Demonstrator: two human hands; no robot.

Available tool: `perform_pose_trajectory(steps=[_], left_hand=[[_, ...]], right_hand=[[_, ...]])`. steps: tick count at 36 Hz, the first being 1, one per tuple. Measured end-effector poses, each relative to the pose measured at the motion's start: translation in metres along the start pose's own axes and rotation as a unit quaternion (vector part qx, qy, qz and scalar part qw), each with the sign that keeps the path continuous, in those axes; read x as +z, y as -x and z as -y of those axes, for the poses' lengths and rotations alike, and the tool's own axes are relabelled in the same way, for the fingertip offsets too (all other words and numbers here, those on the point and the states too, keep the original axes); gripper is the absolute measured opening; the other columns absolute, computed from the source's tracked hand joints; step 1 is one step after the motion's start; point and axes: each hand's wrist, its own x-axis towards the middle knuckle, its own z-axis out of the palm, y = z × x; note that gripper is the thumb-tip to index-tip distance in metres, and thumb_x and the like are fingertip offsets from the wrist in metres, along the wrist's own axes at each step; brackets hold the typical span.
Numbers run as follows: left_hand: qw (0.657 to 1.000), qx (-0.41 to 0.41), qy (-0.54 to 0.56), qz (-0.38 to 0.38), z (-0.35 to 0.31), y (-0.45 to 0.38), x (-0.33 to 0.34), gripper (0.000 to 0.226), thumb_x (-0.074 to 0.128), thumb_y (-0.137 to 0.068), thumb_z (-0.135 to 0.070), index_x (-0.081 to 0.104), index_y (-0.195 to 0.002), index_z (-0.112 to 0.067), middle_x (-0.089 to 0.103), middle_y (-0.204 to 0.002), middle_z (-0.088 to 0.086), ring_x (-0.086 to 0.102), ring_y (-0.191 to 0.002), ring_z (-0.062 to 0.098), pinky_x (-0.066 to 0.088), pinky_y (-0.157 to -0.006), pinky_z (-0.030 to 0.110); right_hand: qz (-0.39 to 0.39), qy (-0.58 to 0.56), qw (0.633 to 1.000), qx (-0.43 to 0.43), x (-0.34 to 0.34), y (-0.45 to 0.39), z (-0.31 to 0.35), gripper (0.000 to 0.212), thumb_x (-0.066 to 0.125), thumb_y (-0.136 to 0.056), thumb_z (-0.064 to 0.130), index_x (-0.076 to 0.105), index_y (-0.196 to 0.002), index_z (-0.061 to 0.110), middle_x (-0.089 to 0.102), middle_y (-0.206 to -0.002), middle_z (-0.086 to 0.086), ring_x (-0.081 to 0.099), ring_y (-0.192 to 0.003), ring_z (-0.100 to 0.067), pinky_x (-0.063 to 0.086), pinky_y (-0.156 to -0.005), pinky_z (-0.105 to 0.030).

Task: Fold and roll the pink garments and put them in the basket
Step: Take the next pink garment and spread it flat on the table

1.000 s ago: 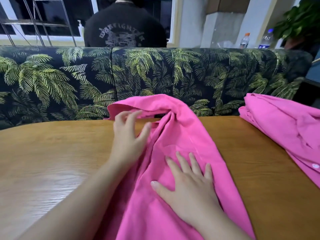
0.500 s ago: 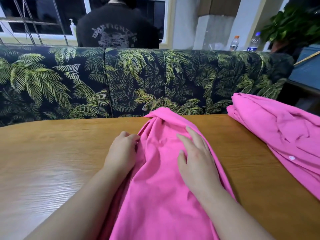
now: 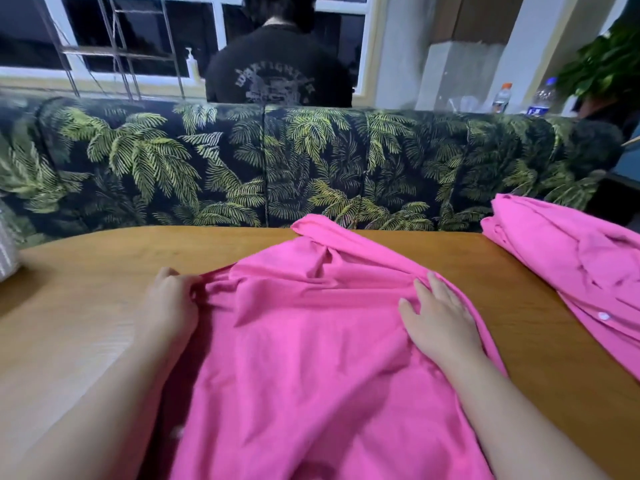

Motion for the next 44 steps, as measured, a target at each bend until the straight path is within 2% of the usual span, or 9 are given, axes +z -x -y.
perform_pose_trajectory(steps=[5, 9, 19, 23, 28, 30, 34, 39, 44], left_hand=[[0.998, -0.044, -0.039, -0.009, 0.024, 0.011, -0.02, 0.028, 0.054, -0.084, 0.007, 0.074, -0.1, -0.003, 0.047, -0.083, 0.017, 0.052, -0.084, 0.041, 0.034, -0.07, 0.037], [0.986, -0.062, -0.153, 0.004, -0.005, 0.011, -0.021, 0.028, 0.055, -0.09, -0.022, 0.066, -0.114, -0.012, 0.051, -0.118, 0.017, 0.043, -0.105, 0.037, 0.036, -0.088, 0.04], [0.986, -0.022, 0.164, 0.001, -0.138, -0.034, 0.014, 0.034, 0.04, -0.096, -0.014, 0.053, -0.126, -0.003, 0.052, -0.127, 0.022, 0.043, -0.12, 0.037, 0.032, -0.101, 0.04], [0.989, 0.029, 0.144, -0.005, -0.148, -0.019, 0.052, 0.034, 0.042, -0.093, -0.025, 0.059, -0.114, -0.004, 0.058, -0.116, 0.02, 0.052, -0.11, 0.038, 0.038, -0.094, 0.044], [0.996, 0.087, 0.029, 0.016, -0.132, -0.016, 0.09, 0.04, 0.039, -0.085, -0.037, 0.067, -0.099, -0.012, 0.065, -0.109, 0.012, 0.056, -0.111, 0.036, 0.038, -0.1, 0.047], [0.995, 0.097, 0.025, 0.011, -0.132, -0.015, 0.09, 0.045, 0.036, -0.086, -0.042, 0.067, -0.104, -0.014, 0.066, -0.115, 0.01, 0.054, -0.118, 0.034, 0.037, -0.104, 0.049], [0.992, 0.107, -0.007, 0.073, -0.131, -0.013, 0.088, 0.082, -0.001, -0.078, -0.051, 0.051, -0.134, -0.021, 0.047, -0.144, 0.001, 0.032, -0.141, 0.026, 0.02, -0.114, 0.046], [0.992, 0.1, -0.036, 0.071, -0.132, -0.012, 0.085, 0.045, 0.048, -0.077, -0.039, 0.07, -0.105, -0.013, 0.069, -0.115, 0.007, 0.059, -0.118, 0.032, 0.045, -0.096, 0.052], [0.99, 0.067, -0.041, 0.114, -0.138, -0.013, 0.081, 0.062, 0.035, -0.095, -0.052, 0.022, -0.149, -0.025, 0.013, -0.16, 0.0, 0.001, -0.148, 0.023, 0.001, -0.118, 0.042]], right_hand=[[-0.009, 0.045, 0.999, 0.003, 0.002, 0.016, 0.009, 0.059, 0.026, -0.1, 0.047, 0.022, -0.153, 0.02, 0.011, -0.161, -0.001, 0.014, -0.146, -0.023, 0.014, -0.117, -0.037], [-0.018, 0.075, 0.997, -0.005, 0.007, 0.034, 0.024, 0.059, 0.024, -0.1, 0.047, 0.022, -0.152, 0.019, 0.019, -0.159, 0.0, 0.019, -0.143, -0.025, 0.019, -0.115, -0.04], [-0.011, 0.079, 0.996, -0.048, 0.012, 0.053, 0.033, 0.061, 0.019, -0.099, 0.051, 0.017, -0.153, 0.023, 0.021, -0.158, 0.006, 0.017, -0.144, -0.021, 0.017, -0.116, -0.038], [-0.02, 0.078, 0.996, -0.05, 0.002, 0.045, 0.038, 0.087, -0.017, -0.084, 0.062, 0.043, -0.138, 0.03, 0.046, -0.142, 0.008, 0.037, -0.132, -0.021, 0.031, -0.108, -0.039], [-0.037, -0.014, 0.993, -0.111, -0.018, -0.01, 0.05, 0.034, 0.029, -0.102, 0.037, 0.06, -0.102, 0.023, 0.065, -0.112, -0.004, 0.052, -0.112, -0.029, 0.037, -0.09, -0.036], [-0.049, -0.033, 0.98, -0.188, -0.01, -0.032, 0.061, 0.027, 0.041, -0.099, 0.024, 0.062, -0.116, 0.023, 0.061, -0.12, 0.0, 0.047, -0.116, -0.023, 0.032, -0.098, -0.03], [-0.07, -0.004, 0.947, -0.312, 0.009, -0.07, 0.086, 0.04, 0.046, -0.095, 0.014, 0.054, -0.133, 0.025, 0.05, -0.136, 0.006, 0.037, -0.129, -0.018, 0.027, -0.111, -0.03], [-0.015, 0.063, 0.95, -0.304, 0.018, -0.118, 0.094, 0.049, 0.038, -0.1, 0.027, 0.031, -0.149, 0.026, 0.028, -0.155, 0.003, 0.02, -0.143, -0.019, 0.018, -0.118, -0.037], [-0.023, 0.109, 0.957, -0.267, 0.027, -0.152, 0.101, 0.046, 0.032, -0.101, 0.033, 0.033, -0.146, 0.03, 0.033, -0.15, 0.005, 0.035, -0.128, -0.028, 0.034, -0.105, -0.04]])
